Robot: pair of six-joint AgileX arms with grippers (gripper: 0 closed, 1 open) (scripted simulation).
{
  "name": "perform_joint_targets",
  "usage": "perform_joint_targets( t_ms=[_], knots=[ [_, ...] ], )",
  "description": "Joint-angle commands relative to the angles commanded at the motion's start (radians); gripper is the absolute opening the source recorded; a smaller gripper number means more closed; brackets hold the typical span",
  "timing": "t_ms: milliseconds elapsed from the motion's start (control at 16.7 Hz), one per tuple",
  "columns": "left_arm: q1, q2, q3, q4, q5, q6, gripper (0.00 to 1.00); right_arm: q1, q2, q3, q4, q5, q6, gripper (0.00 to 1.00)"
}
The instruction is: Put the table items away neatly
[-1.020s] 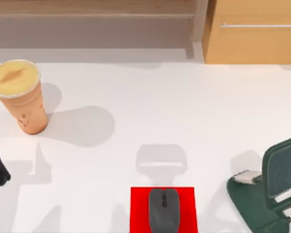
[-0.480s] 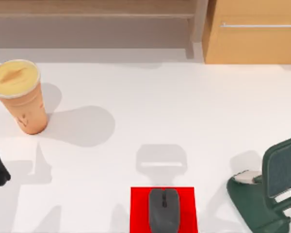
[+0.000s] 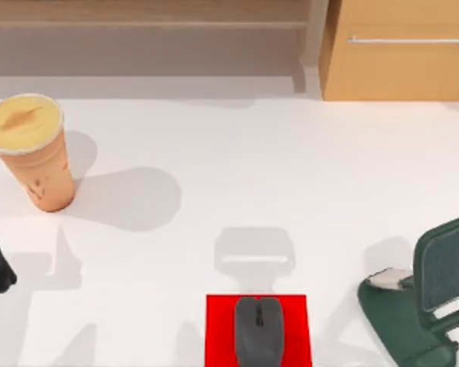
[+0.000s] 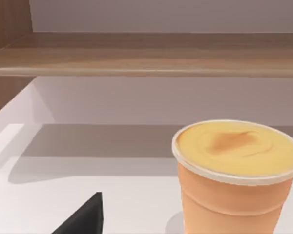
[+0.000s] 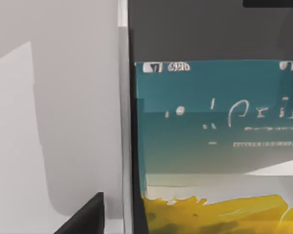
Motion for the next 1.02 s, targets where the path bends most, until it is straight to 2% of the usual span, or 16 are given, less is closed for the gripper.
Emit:
perform_joint_targets(
  t_ms=[60,840,1020],
  knots=[
    [0.0,0.0,0.0,0.0,0.0,0.0,1.0,0.0,0.0,0.0,0.0,0.0,0.0,1.0],
    [0.0,0.0,0.0,0.0,0.0,0.0,1.0,0.0,0.0,0.0,0.0,0.0,0.0,0.02],
    [0.0,0.0,0.0,0.0,0.0,0.0,1.0,0.0,0.0,0.0,0.0,0.0,0.0,0.0]
  ],
)
